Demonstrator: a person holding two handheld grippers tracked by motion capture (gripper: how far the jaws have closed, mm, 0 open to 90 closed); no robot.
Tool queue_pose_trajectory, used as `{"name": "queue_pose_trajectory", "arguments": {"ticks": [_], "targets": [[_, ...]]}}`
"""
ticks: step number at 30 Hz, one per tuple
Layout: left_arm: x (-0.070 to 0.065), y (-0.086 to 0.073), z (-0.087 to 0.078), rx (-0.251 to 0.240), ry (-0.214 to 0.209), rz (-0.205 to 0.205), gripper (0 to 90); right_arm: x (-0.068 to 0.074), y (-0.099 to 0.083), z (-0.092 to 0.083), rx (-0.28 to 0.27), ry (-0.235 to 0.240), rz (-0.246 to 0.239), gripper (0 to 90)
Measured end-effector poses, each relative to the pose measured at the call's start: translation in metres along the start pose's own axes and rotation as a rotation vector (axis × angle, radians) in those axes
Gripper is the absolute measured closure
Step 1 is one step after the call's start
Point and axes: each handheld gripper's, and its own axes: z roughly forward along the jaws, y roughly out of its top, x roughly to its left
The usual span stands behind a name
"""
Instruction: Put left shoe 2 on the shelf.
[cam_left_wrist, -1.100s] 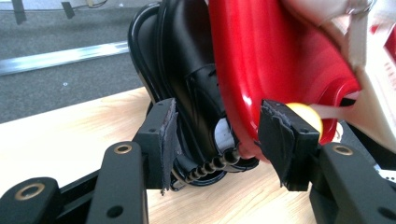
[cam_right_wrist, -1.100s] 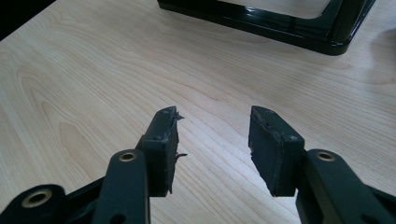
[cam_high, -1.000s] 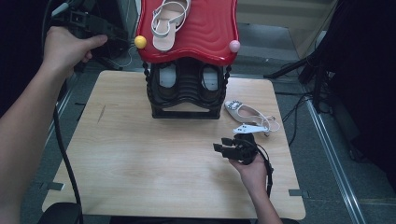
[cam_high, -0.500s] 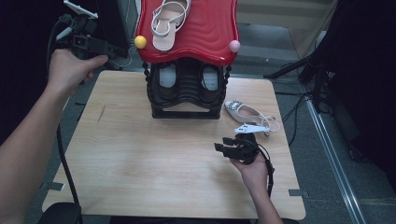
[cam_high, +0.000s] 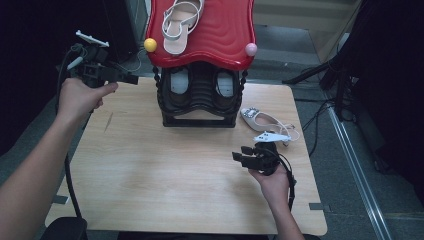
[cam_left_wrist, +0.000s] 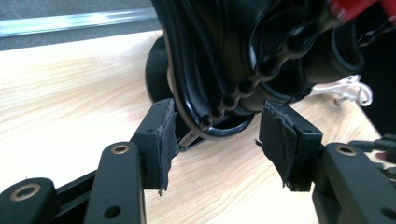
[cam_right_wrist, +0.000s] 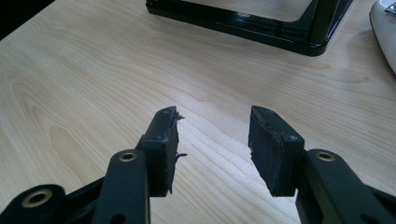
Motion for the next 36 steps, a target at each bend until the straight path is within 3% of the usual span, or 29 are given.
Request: {"name": "queue_pose_trajectory", "arguments": {"ticks": [6, 11, 16, 22, 29, 33, 36], "targets": [[0.003, -0.020, 0.012, -0.005, -0.027, -0.013, 46.3, -0.001, 0.000, -0.001, 0.001, -0.015, -0.007, 53.8], [0.004, -0.039, 0.027, 0.023, -0.007, -0.010, 46.3, -0.003, 0.000, -0.002, -0.003, -0.021, 0.000, 53.9], [0.005, -0.053, 0.039, 0.035, -0.014, -0.018, 46.3, -0.005, 0.001, -0.003, -0.005, -0.024, 0.003, 54.3], [0.002, -0.070, 0.046, 0.044, -0.016, 0.001, 46.3, -0.008, 0.002, -0.004, -0.010, -0.033, 0.006, 54.4], [-0.002, -0.091, 0.054, 0.049, -0.025, -0.007, 46.0, -0.013, 0.004, -0.004, -0.015, -0.047, 0.015, 54.9], [-0.004, -0.102, 0.058, 0.057, 0.004, 0.007, 45.7, -0.017, 0.006, -0.005, -0.019, -0.061, 0.016, 57.1], [-0.005, -0.108, 0.061, 0.063, -0.012, 0.015, 45.3, -0.020, 0.007, -0.004, -0.015, -0.062, 0.027, 58.4]]}}
